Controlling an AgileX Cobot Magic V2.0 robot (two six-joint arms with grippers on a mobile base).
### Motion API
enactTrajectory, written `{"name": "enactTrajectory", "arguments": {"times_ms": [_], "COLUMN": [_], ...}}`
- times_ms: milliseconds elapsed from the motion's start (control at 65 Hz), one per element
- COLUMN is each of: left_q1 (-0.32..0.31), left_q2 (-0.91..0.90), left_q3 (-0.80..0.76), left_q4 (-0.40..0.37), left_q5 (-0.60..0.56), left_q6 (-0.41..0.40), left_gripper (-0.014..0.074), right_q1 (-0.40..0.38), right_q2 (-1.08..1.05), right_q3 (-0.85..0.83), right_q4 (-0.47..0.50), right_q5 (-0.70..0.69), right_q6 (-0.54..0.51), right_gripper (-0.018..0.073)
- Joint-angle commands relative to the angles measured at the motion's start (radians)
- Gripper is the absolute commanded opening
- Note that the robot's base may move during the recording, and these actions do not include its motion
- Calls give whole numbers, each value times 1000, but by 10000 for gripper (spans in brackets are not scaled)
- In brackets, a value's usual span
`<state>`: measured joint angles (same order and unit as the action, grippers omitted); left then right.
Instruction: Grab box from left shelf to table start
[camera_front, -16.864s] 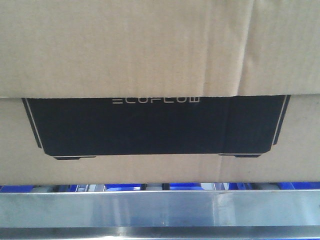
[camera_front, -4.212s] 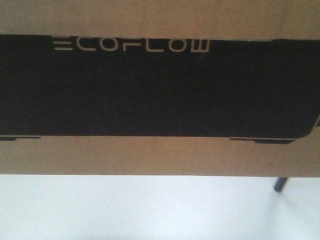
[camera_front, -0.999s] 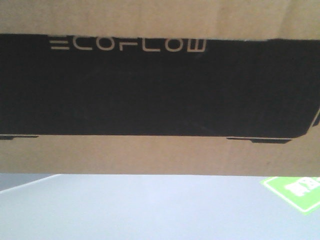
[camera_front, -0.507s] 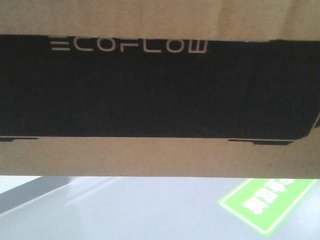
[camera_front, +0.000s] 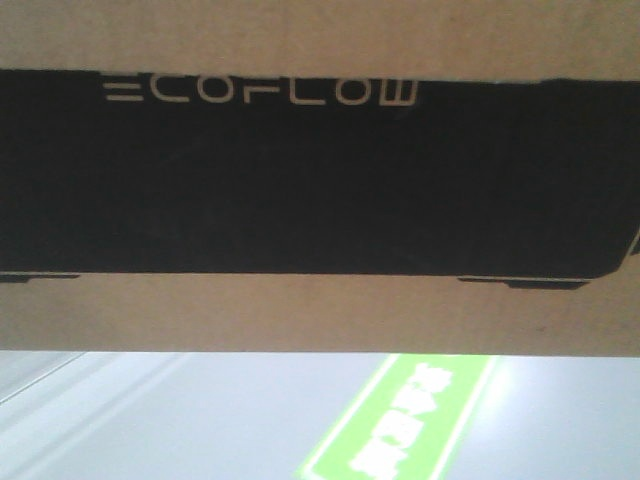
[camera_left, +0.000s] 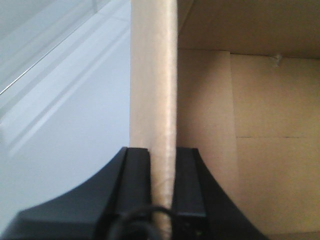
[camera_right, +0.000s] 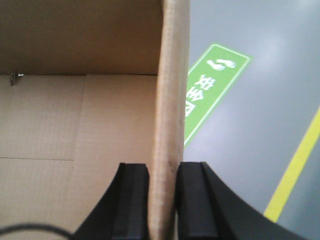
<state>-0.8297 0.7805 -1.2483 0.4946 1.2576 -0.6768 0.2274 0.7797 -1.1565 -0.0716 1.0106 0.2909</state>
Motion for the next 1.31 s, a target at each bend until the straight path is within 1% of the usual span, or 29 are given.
{"name": "enactTrajectory", "arguments": {"times_ms": [0, 1291], "left_q1": [-3, -3], "left_q2": [-22, -22], "left_q3": [-41, -41], "left_q4": [110, 110], "left_q5": [-64, -64], "left_q6": [-11, -11], "left_gripper": [-102, -102], "right_q1": [-11, -11], "right_q2": [-4, -4], "right_q3": [-34, -34], "right_q4": [-127, -127], "right_q5": [-83, -83], "right_q6": [-5, -5], "right_gripper": [66, 66]}}
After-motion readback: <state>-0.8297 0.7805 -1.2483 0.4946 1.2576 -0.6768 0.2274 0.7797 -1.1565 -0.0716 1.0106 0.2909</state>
